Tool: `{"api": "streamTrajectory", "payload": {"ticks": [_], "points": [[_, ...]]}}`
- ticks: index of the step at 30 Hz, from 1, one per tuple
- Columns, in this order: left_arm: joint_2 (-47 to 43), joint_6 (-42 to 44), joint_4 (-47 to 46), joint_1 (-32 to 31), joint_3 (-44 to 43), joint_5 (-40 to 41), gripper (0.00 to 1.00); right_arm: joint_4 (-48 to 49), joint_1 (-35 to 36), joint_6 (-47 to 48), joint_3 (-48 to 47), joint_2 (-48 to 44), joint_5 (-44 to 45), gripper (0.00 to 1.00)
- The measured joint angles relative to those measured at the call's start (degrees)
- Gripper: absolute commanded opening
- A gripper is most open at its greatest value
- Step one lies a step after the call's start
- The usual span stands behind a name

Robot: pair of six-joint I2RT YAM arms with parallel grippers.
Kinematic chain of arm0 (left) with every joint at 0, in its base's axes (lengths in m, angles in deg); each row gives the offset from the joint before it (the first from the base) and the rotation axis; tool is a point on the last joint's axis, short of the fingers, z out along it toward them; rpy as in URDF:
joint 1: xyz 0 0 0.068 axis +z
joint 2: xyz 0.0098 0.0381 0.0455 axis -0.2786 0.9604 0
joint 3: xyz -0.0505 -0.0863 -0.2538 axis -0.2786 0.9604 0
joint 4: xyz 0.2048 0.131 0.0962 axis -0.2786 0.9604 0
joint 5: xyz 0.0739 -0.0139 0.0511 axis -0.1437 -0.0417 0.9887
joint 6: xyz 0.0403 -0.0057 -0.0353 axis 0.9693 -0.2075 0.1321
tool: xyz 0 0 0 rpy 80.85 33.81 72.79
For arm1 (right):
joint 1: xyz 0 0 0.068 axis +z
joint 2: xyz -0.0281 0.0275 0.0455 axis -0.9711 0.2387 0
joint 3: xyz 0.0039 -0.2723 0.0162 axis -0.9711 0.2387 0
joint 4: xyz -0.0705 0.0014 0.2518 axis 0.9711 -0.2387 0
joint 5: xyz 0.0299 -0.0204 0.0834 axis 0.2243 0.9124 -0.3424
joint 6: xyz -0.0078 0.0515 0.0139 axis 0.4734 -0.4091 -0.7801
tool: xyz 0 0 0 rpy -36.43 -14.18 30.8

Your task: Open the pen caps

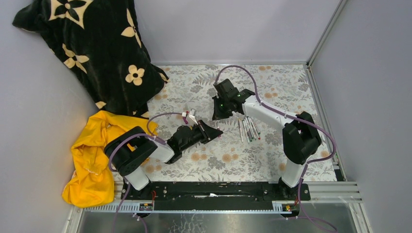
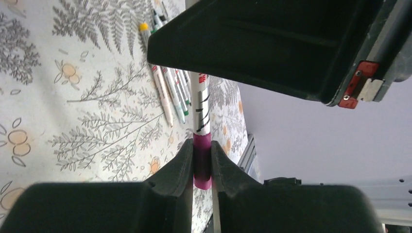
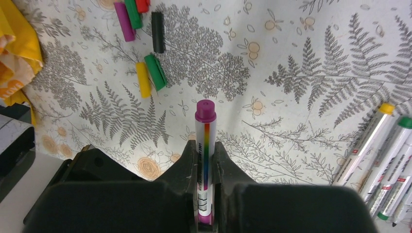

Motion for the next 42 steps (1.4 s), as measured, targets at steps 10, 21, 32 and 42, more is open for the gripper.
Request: {"api": "streamTrajectory", "payload": {"ticks": [10, 21, 32, 42], "points": [[-1.1, 0.0, -1.6, -0.2, -0.7, 4.1, 0.00, -2.8, -1.6, 1.0, -4.7, 0.3, -0.2, 0.00], [-2.8, 1.0, 7.9, -6.8, -0.9, 0.9, 0.00, 5.1, -4.9, 1.7, -11.4, 2.5, 2.5, 0.00], [-6.8, 1.8, 18.8, -10.8, -0.4, 1.4, 0.00, 12.1, -7.1, 4.0, -13.7, 2.3, 6.0, 0.00], [-20.8, 1.5, 46.6, 2.4, -4.6, 17.3, 0.09, 9.6, -7.1, 6.5, 2.6, -2.2, 8.8, 0.00]]}}
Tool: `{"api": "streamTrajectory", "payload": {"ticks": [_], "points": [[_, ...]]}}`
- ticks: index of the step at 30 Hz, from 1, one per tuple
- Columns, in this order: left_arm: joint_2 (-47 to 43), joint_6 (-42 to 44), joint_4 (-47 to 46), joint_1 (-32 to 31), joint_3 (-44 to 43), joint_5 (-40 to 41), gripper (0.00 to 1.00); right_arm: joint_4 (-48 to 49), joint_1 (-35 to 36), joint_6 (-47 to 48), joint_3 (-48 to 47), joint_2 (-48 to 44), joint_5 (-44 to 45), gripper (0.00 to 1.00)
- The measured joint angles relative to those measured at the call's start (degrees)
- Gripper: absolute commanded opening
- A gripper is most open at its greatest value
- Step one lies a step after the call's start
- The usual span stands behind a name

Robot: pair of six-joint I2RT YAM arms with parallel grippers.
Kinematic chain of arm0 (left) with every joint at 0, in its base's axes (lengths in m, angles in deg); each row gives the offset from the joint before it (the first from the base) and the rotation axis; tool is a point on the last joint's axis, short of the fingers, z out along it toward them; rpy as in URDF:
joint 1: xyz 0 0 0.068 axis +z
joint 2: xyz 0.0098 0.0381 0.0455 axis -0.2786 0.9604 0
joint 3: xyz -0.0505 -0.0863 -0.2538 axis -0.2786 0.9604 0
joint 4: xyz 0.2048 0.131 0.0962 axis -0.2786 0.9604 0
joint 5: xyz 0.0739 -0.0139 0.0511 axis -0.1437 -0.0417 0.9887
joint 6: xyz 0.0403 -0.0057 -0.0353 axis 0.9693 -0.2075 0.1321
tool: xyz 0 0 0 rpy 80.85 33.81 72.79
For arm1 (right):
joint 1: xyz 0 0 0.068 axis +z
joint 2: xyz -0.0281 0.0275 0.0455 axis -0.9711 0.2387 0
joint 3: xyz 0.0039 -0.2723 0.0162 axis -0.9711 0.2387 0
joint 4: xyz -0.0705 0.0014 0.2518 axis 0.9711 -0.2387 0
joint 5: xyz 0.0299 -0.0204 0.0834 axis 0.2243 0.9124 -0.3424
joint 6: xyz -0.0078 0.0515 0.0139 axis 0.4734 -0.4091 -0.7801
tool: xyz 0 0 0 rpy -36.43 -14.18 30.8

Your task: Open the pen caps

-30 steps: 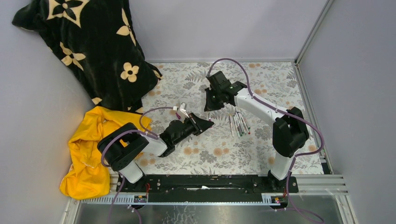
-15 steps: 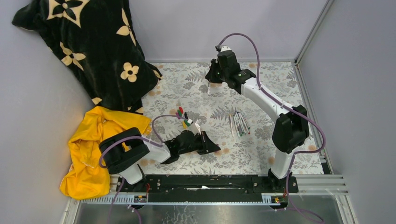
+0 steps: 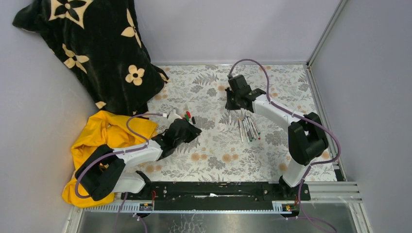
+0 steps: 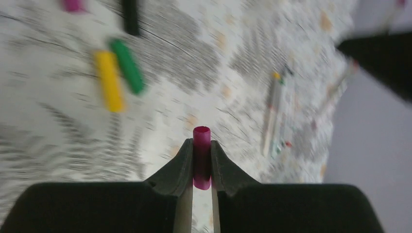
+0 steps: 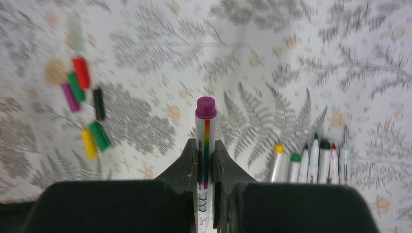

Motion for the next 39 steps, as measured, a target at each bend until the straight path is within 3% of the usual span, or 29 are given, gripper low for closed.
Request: {"api": "streamTrajectory", "payload": {"ticks": [5, 15, 18, 30, 39], "points": [[1.8, -0.2, 8.4, 6.9, -1.0, 1.7, 0.15, -0.3, 0.1, 0.0, 7.1, -1.0, 0.2, 0.00], [6.4, -0.7, 10.5, 13.9, -2.3, 1.5, 0.52, 1.6, 0.8, -0.5, 13.6, -1.0, 2.6, 0.01], [7.2, -0.8, 9.5, 15.0, -3.0, 1.4, 0.60, 2.4, 0.8, -0.8, 14.3, -0.9, 3.2, 0.11], [8.4, -0.3, 8.6, 16.7, -4.6, 1.0, 0.72, 4.0, 0.8, -2.1, 17.0, 0.2, 5.7, 0.41], [5.7, 1.6, 13.7, 17.7, -5.1, 1.1, 0.79, 3.1, 0.8, -2.1, 16.4, 0.2, 7.1, 0.47]]}}
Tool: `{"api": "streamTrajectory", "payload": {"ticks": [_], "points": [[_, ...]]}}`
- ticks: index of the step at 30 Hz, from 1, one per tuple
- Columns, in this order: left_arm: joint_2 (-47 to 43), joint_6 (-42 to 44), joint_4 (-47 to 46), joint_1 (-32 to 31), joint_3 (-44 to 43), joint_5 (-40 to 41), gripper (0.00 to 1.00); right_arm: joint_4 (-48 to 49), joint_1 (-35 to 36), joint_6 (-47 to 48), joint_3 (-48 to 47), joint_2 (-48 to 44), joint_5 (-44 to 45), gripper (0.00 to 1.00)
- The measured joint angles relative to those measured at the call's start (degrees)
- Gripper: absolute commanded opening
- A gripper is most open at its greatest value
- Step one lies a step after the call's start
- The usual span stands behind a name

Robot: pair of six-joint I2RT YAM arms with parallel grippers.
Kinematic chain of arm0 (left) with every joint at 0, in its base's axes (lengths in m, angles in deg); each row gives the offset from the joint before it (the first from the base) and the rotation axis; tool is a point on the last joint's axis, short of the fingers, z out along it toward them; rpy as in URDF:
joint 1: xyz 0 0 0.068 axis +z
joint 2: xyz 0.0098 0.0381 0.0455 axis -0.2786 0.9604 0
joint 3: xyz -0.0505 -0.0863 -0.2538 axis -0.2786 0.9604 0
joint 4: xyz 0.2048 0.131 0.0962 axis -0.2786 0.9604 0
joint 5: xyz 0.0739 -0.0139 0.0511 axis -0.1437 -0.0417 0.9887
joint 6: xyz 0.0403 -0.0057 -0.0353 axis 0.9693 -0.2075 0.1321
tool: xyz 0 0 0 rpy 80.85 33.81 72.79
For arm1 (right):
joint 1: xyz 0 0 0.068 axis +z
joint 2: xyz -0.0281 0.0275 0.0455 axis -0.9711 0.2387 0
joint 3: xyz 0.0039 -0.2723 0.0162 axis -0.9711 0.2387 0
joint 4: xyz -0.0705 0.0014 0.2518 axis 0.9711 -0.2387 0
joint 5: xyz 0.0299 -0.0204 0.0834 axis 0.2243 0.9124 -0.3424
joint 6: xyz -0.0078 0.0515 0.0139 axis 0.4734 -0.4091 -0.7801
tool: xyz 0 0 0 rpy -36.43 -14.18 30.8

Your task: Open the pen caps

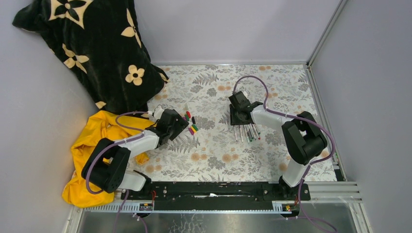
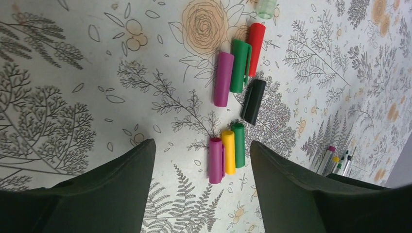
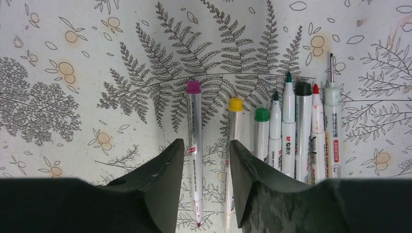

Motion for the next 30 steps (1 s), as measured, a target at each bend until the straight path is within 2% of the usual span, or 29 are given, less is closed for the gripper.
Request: {"api": "streamTrajectory", "payload": {"ticks": [4, 7, 8, 9, 13, 14, 16, 17, 24, 30], "points": [[-1.3, 0.7, 2.7, 0.3, -0.7, 0.0, 0.80, -0.9, 0.2, 0.0, -1.2, -0.2, 0.5, 0.50], [-2.3, 1.3, 4.0, 0.5, -1.6, 0.0, 0.86, -1.5, 0.5, 0.1, -2.0, -1.0, 0.6, 0.59], [-2.7, 1.5, 4.3, 0.6, -1.8, 0.0, 0.95, -2.0, 0.7, 0.1, -2.4, -1.4, 0.7, 0.62], [-3.2, 1.7, 4.6, 0.6, -2.1, 0.1, 0.98, -2.4, 0.9, 0.3, -2.8, -1.8, 0.8, 0.66], [-5.7, 3.0, 7.6, 0.6, -3.9, 0.8, 0.98, -3.8, 1.9, 1.3, -4.5, -4.6, 2.0, 0.74], [-6.4, 3.3, 8.1, 0.6, -4.4, 1.1, 0.98, -3.9, 2.1, 1.6, -4.7, -5.5, 2.1, 0.78], [-7.9, 4.3, 9.6, 0.6, -5.9, 1.8, 0.98, -4.1, 2.3, 2.1, -5.0, -7.8, 2.2, 0.96], [-8.9, 4.8, 10.4, 0.6, -6.7, 2.2, 0.98, -4.3, 2.3, 2.4, -5.0, -9.0, 2.4, 0.99], [-15.7, 8.9, 14.1, 0.6, -11.1, 4.9, 0.99, -5.4, 2.3, 4.2, -4.8, -17.5, 5.1, 1.00], [-20.2, 13.8, 17.1, 0.6, -13.2, 7.8, 0.99, -5.7, 2.3, 3.7, -0.5, -26.6, 9.9, 1.00]]}}
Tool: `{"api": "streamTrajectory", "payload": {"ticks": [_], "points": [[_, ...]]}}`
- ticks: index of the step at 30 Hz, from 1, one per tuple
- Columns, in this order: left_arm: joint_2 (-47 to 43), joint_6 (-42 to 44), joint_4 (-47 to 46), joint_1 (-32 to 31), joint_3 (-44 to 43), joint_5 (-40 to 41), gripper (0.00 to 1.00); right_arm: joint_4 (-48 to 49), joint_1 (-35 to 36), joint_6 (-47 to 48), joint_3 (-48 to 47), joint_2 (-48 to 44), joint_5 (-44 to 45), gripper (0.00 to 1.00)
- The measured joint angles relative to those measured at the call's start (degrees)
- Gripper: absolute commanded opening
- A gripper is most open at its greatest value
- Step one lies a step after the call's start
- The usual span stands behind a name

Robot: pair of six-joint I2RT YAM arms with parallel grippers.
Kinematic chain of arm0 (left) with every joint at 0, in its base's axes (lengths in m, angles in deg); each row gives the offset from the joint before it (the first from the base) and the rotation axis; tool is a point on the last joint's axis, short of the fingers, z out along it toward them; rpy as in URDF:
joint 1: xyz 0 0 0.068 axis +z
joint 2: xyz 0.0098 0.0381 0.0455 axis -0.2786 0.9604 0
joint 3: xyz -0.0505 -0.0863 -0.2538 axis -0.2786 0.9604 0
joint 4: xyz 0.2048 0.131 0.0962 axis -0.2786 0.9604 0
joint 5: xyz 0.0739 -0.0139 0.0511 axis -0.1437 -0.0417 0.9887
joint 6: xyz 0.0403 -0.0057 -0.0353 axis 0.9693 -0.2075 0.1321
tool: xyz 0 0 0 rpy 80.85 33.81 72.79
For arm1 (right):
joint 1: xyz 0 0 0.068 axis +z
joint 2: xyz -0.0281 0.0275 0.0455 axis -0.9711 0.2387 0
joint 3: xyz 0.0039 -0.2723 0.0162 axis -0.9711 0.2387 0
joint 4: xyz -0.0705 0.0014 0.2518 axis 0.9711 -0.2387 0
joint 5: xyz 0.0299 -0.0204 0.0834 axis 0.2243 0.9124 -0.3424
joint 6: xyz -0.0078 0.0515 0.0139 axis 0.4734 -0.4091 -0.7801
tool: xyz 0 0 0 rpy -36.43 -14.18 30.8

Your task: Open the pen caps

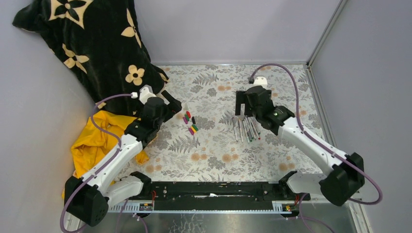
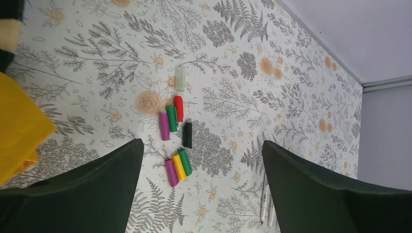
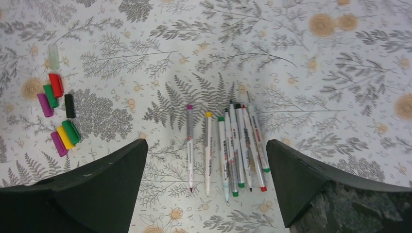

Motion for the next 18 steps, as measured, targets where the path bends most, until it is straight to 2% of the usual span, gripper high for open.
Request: {"api": "streamTrajectory", "payload": {"ticks": [7, 18], "points": [[-4.7, 4.3, 2.1, 0.0, 0.0, 2.5, 0.99, -1.6, 0.0, -2.9, 4.4, -8.4, 7.9, 1.00], [-6.6, 7.3, 3.2, 0.0, 1.1, 4.0, 0.99, -4.4, 0.0, -3.8, 10.6, -11.6, 13.7, 1.00]]}}
